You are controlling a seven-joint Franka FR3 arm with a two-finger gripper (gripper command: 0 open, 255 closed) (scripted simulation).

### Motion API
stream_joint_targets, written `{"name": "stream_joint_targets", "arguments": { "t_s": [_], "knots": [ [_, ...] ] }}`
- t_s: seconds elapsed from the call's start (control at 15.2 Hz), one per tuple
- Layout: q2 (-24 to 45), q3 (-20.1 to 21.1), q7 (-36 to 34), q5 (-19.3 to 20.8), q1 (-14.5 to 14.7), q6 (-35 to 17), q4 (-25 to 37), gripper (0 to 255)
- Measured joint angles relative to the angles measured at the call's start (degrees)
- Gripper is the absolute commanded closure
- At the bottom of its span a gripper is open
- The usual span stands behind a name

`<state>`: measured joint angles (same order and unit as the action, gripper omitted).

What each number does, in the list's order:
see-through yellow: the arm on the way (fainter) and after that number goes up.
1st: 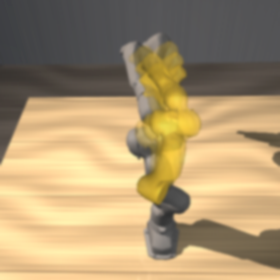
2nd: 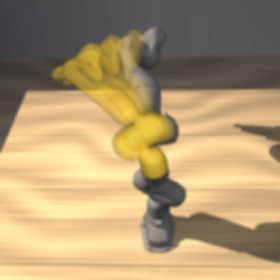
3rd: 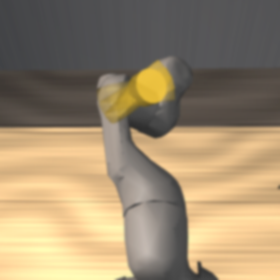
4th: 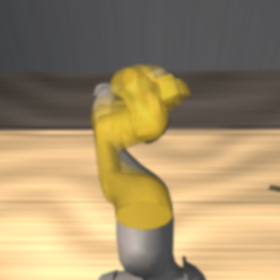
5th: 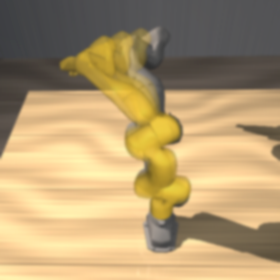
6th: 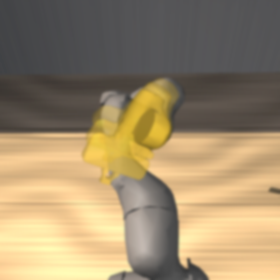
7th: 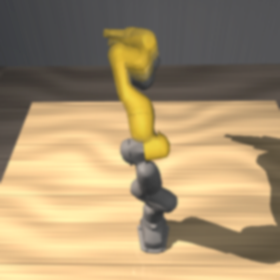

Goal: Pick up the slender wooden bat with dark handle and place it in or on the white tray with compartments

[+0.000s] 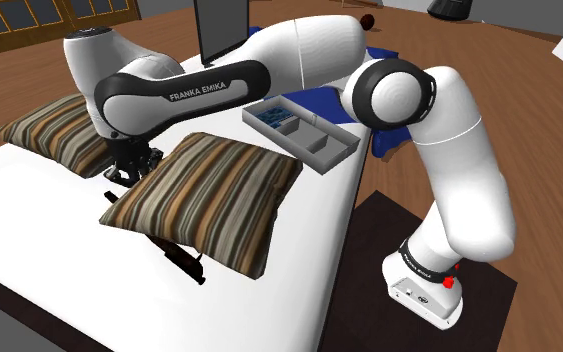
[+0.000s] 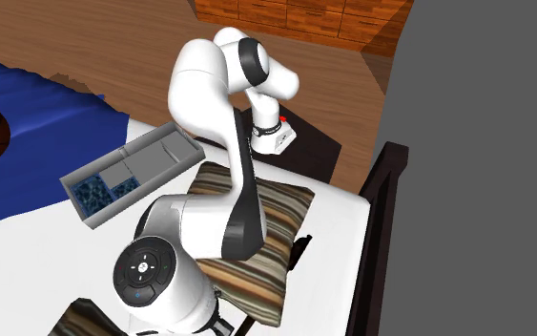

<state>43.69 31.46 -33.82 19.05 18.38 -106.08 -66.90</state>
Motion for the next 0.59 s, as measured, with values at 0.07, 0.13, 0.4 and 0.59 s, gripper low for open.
{"name": "stream_joint_targets", "arguments": {
  "t_s": [0.07, 0.13, 0.4, 0.59],
  "knots": [
    [0.0, 0.0, -0.1, 0.1, 0.0, -0.1, 0.0, 255],
    [-0.2, 0.0, -0.1, 0.1, -0.1, -0.4, -0.5, 255],
    [-0.2, 0.0, 0.1, 0.0, -0.3, -0.5, -0.5, 255],
    [-0.4, 0.1, -0.6, 0.0, 0.2, -0.4, -0.5, 0]
  ]
}}
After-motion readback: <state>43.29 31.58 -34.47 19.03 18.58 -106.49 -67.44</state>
